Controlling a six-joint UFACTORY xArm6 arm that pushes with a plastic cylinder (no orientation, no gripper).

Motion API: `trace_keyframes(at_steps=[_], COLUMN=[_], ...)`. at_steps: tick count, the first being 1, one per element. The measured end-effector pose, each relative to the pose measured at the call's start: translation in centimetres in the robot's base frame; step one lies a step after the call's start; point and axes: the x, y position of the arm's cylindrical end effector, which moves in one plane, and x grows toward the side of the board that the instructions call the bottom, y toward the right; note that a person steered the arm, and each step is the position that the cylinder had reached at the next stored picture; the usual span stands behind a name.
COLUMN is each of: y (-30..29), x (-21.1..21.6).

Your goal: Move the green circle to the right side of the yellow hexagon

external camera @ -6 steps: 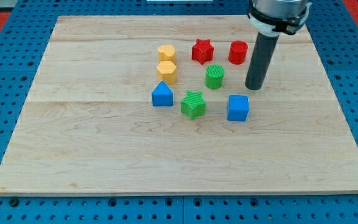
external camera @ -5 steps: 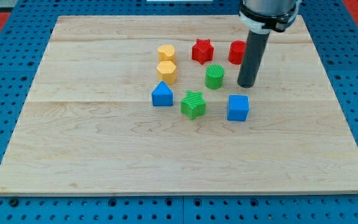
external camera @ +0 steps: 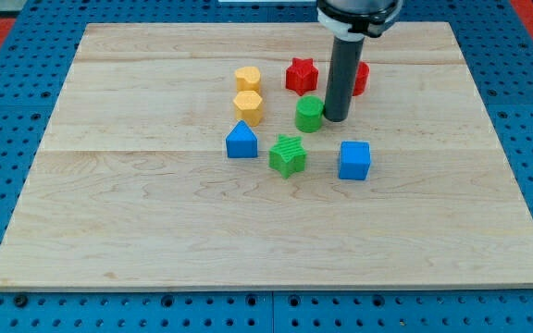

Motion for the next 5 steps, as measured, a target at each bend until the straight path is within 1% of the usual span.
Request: trace_keyframes(at_steps=[2,3,4,5], y=[-0.7,3.3,10.1,15.0], x=[0.0,0.0,0.0,0.0])
